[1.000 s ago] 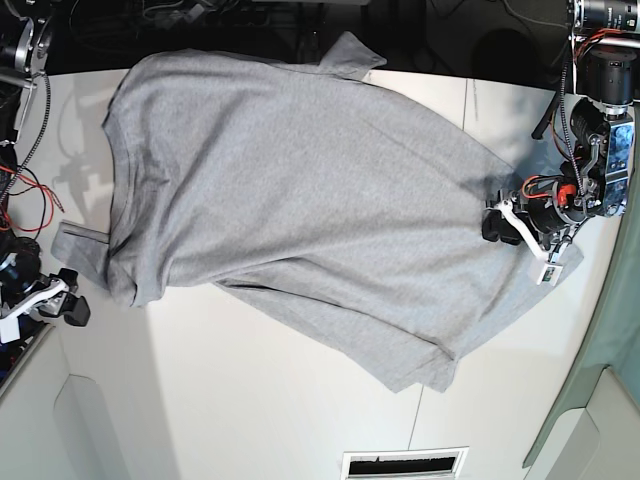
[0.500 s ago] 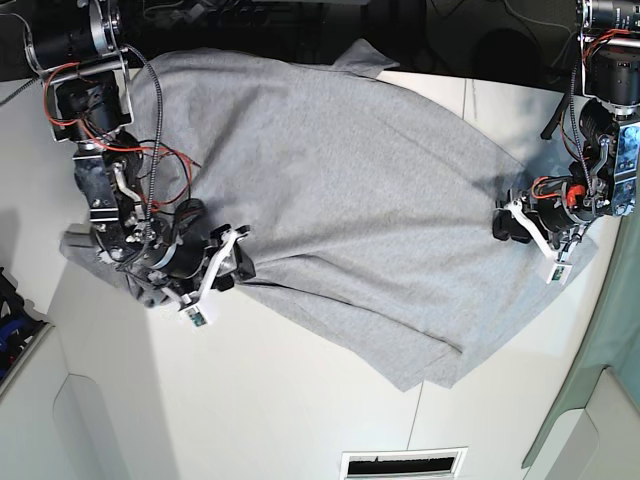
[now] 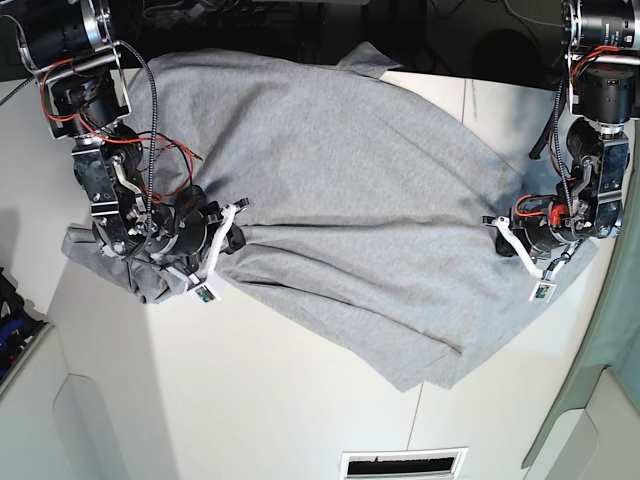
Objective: Layout the t-shirt on the table in an organized manner, then fold the t-shirt properly
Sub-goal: 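Grasp the shirt hem with the right gripper while the left gripper holds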
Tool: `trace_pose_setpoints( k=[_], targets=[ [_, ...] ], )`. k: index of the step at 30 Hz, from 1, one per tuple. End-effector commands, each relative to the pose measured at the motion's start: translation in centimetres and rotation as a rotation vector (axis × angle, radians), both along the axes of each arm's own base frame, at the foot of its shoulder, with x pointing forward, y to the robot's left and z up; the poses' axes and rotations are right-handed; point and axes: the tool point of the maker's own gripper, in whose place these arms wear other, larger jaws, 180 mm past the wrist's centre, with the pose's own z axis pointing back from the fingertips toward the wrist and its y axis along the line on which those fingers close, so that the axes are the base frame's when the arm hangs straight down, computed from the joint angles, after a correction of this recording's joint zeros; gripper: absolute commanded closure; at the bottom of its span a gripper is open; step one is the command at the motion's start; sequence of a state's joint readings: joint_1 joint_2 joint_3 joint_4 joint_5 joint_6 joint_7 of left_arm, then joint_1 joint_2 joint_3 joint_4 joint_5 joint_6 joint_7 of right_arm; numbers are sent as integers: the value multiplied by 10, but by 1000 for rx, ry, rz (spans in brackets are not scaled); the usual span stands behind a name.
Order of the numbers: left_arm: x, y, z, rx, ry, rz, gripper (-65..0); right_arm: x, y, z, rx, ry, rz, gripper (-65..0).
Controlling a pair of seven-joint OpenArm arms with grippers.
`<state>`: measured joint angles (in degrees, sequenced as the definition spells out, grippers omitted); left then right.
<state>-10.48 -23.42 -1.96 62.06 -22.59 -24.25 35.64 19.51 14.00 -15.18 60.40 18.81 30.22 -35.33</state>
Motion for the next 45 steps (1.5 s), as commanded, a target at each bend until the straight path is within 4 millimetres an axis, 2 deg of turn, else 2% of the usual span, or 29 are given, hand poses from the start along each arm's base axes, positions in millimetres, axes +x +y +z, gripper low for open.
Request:
trace_pose_setpoints(
  k=[1, 6, 11, 15, 21, 25, 30, 33, 34, 36, 38, 41, 45],
  targets=[
    [14, 0, 12, -10, -40, 3, 0, -1, -12, 1, -21, -2, -4, 0],
    [23, -23, -5, -87, -1, 32, 0, -40, -19, -13, 5, 46, -7, 0],
    [34, -60, -17, -176, 40, 36, 0, -67, -7, -7, 40, 35, 29, 0],
    [40, -92, -16, -227, 38, 11, 0, -77, 10, 7, 104, 10, 45, 0],
    [37, -132, -18, -283, 63, -45, 0, -76, 43, 21, 188, -21, 60, 0],
    [41, -145, -13, -285, 56, -82, 0, -61, 53, 32, 216, -115, 39, 0],
    [51, -141, 4, -283, 21, -96, 0, -20, 49, 60, 255, -234, -52, 0],
    [49, -137, 6, -272, 41, -102, 0, 8, 46, 82, 277, -295, -113, -237],
    [48, -135, 5, -268, 46, -103, 0, 19, 44, 88, 272, -317, -137, -273],
    [46, -132, 3, -263, 53, -100, 0, 38, 41, 96, 235, -355, -158, -278],
    [44, -131, 1, -265, 57, -97, 0, 54, 44, 98, 208, -369, -150, -278],
    [41, -132, -1, -268, 62, -97, 0, 72, 49, 86, 188, -351, -145, -278],
    [37, -132, -4, -268, 71, -100, 0, 75, 52, 59, 149, -271, -116, -271]
  ],
)
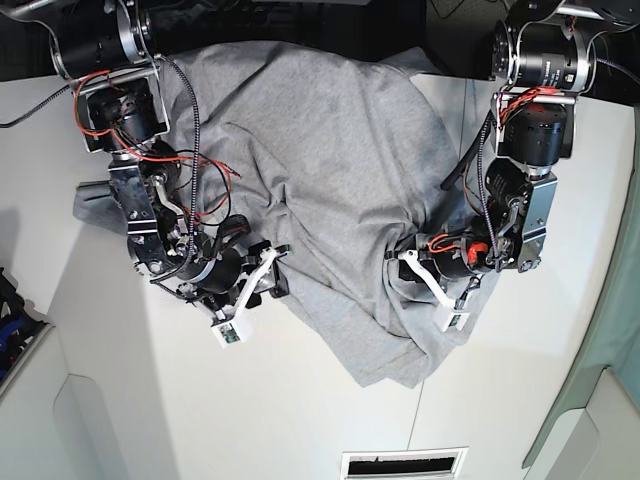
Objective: Layout the t-shirt on the table in an organized manner, then fold the t-shirt properly
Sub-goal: 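Grasp the shirt hem with the right gripper while the left gripper holds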
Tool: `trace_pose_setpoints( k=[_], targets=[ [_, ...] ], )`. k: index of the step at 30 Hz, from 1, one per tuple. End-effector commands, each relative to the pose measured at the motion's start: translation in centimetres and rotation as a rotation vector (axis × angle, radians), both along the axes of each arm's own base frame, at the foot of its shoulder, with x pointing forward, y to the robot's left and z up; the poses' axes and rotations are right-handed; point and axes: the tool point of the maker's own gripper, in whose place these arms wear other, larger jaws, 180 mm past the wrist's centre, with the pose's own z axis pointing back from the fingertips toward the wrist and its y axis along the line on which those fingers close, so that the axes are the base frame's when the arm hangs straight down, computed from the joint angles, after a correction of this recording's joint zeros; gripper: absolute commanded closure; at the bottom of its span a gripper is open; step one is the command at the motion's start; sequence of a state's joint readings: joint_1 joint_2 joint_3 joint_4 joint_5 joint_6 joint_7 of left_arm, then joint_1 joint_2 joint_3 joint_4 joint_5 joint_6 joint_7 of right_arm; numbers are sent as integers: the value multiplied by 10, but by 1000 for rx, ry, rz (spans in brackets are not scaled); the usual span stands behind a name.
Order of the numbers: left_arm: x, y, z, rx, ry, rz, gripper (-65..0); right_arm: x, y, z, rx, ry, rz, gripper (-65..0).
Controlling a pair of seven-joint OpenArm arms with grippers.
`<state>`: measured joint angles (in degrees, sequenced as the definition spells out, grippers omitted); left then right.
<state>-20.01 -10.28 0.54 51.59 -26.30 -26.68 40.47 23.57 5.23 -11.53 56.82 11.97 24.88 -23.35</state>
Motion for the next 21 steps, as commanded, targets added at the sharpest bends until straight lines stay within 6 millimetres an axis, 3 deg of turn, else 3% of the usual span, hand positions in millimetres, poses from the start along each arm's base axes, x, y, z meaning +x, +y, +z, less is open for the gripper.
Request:
trace_pose_setpoints(
  k=[1, 4, 8, 12, 21],
  targets=[
    [6, 2, 6, 13, -14, -9, 0, 13, 5, 16, 21, -50, 22, -260],
    [6, 2, 6, 11, -16, -7, 0, 6, 13, 14, 30, -41, 60, -201],
    [6, 2, 6, 10, -19, -6, 0, 6, 16, 16, 63, -36, 52, -183],
    [6, 2, 6, 11, -19, -6, 0, 6, 14, 15, 40, -40, 58, 0],
    [4, 14, 5, 42, -17, -11, 0, 25, -5, 25, -50, -138, 55, 0]
  ],
)
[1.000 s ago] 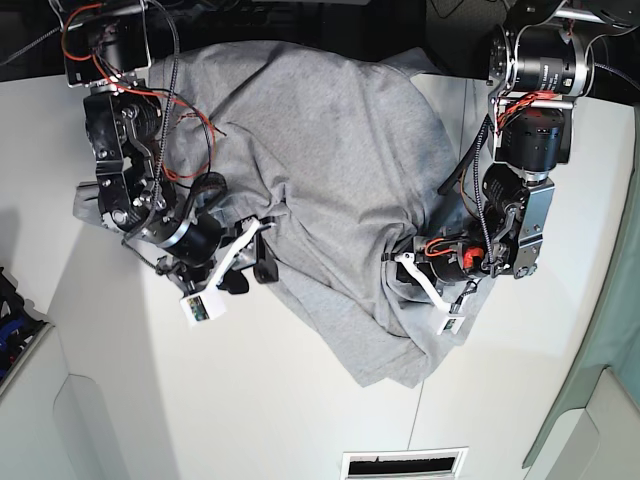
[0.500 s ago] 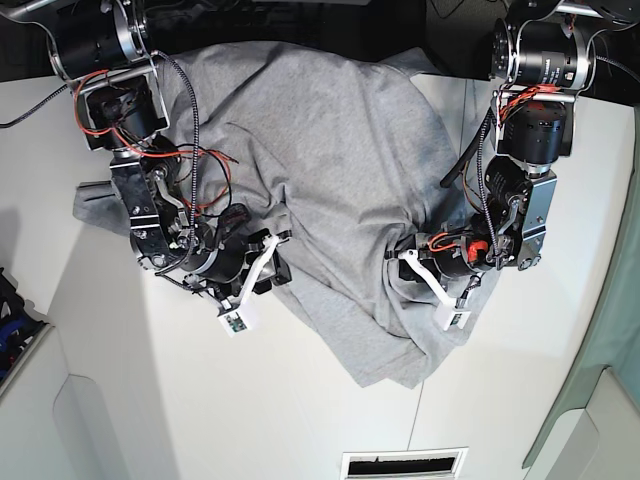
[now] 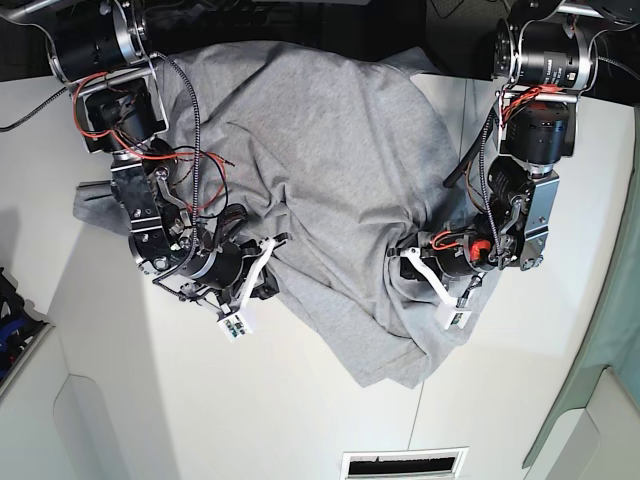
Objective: Layout the t-shirt on the table in an organized manner, then fold the t-shirt properly
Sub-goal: 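Grasp the shirt hem with the right gripper while the left gripper holds, then pull the shirt with both grippers apart to spread it flat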
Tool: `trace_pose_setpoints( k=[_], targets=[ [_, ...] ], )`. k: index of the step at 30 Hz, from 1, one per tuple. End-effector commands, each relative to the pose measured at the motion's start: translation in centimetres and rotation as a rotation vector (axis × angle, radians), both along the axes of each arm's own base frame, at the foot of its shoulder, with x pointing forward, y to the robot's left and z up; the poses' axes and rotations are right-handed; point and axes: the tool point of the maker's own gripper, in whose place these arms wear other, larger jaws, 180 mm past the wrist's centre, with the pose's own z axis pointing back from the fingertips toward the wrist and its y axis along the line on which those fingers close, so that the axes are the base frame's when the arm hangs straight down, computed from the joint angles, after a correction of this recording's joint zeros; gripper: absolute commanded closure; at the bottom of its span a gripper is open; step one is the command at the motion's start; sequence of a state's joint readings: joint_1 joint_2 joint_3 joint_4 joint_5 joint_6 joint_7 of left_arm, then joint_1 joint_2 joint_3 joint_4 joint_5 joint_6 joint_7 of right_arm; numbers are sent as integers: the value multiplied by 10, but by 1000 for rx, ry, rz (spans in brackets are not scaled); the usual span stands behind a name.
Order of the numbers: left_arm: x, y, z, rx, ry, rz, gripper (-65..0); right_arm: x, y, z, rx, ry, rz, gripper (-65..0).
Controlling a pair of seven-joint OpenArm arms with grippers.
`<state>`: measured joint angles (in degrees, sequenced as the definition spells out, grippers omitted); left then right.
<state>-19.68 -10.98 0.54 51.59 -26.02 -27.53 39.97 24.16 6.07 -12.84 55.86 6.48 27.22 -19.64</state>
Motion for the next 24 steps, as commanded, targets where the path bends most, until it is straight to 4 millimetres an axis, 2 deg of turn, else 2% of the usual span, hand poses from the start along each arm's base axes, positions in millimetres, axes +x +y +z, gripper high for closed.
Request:
trace_pose_setpoints(
  k=[1, 8, 10, 13, 14, 17, 19, 24],
  targets=[
    [6, 12, 5, 38, -11, -1, 0, 26, -6, 30, 22, -86, -20, 0],
    [-6, 39, -2, 73, 12, 13, 0, 69, -55, 74, 44, -179, -147, 0],
    [-8, 43, -3, 73, 16, 19, 0, 73, -58, 84, 103, -178, -160, 0],
    [-8, 40, -3, 68, 14, 18, 0, 63, -43, 84, 206, -121, -121, 0],
    [-7, 39, -2, 64, 11, 19, 0, 59, -36, 82, 229, -94, -105, -23],
    [-6, 37, -2, 59, 6, 20, 0, 42, -16, 69, 268, -1, -64, -255],
    [-6, 38, -2, 61, 7, 20, 0, 32, -6, 59, 265, 33, -46, -347],
    [-6, 38, -2, 61, 7, 19, 0, 4, 9, 28, 219, 82, -2, -356]
  ],
)
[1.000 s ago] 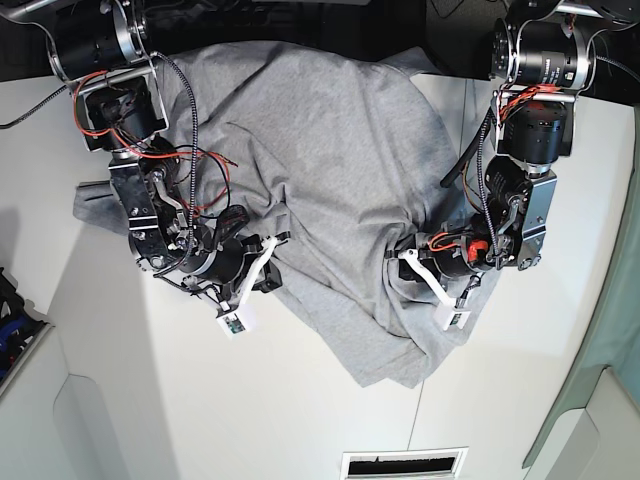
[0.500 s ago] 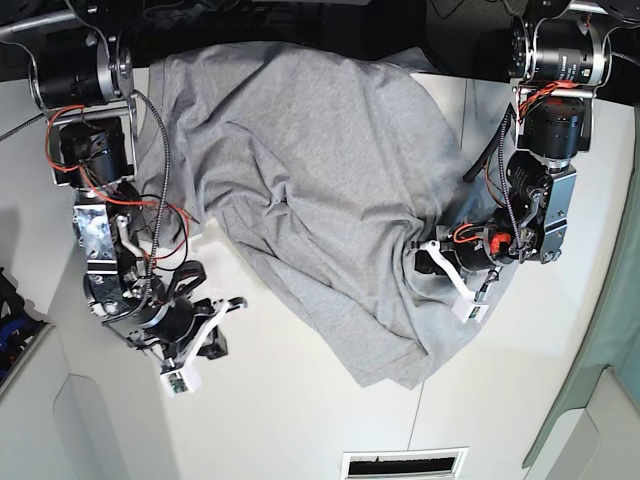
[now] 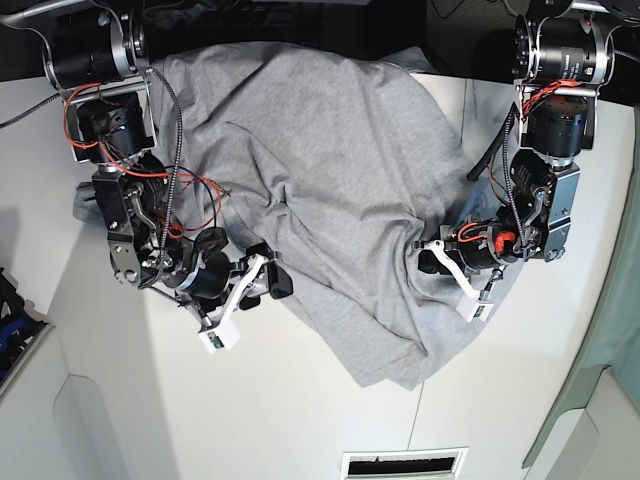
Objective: Layout the t-shirt on the table in an organized manner, then fold the t-shirt properly
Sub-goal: 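Pull the shirt with both grippers apart to spread it flat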
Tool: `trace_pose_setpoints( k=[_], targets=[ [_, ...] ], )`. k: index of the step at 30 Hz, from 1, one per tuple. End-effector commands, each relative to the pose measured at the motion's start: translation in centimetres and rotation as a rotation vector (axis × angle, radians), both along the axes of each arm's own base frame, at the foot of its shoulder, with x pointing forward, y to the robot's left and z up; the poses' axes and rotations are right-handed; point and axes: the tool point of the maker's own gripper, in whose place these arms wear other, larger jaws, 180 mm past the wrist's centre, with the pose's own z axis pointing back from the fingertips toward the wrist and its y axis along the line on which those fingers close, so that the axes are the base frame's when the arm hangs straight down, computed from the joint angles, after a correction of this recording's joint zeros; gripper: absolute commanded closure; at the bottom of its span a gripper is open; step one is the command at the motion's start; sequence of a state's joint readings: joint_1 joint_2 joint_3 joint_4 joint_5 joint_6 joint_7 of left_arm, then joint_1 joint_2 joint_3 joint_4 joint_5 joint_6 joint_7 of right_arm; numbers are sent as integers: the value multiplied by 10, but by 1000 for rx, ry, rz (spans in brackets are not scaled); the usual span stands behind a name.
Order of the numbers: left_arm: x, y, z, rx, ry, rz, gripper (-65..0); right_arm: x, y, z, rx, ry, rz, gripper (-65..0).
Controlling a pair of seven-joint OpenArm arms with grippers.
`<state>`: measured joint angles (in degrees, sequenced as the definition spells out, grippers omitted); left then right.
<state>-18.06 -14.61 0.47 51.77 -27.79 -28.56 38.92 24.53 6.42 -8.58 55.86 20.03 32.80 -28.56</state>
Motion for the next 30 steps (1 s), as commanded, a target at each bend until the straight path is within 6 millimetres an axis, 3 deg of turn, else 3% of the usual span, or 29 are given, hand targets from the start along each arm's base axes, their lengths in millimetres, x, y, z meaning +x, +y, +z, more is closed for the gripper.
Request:
trace_pose_setpoints(
  k=[1, 4, 9, 14, 19, 25, 29, 30],
  targets=[
    [3, 7, 2, 39, 7, -2, 0, 10, 4, 14, 14, -58, 4, -356],
    [3, 7, 2, 38, 6, -1, 0, 0, 5, -2, -39, -63, 8, -327],
    [4, 7, 2, 37, 2, 0, 0, -5, 5, -11, -96, -90, 24, 0],
    [3, 10, 1, 46, 5, -2, 0, 11, 0, 3, -125, -176, 28, 0],
    [0, 18, 0, 65, 20, -1, 0, 45, -7, 35, -168, -263, 20, 0],
    [-8, 30, -3, 85, 41, -10, 0, 89, -31, 86, -221, -381, -18, 0],
    [-13, 24, -4, 56, 55, -33, 0, 108, -51, 109, -253, -432, -52, 0],
    [-13, 24, -4, 57, 55, -33, 0, 111, -57, 112, -262, -438, -71, -51]
  ],
)
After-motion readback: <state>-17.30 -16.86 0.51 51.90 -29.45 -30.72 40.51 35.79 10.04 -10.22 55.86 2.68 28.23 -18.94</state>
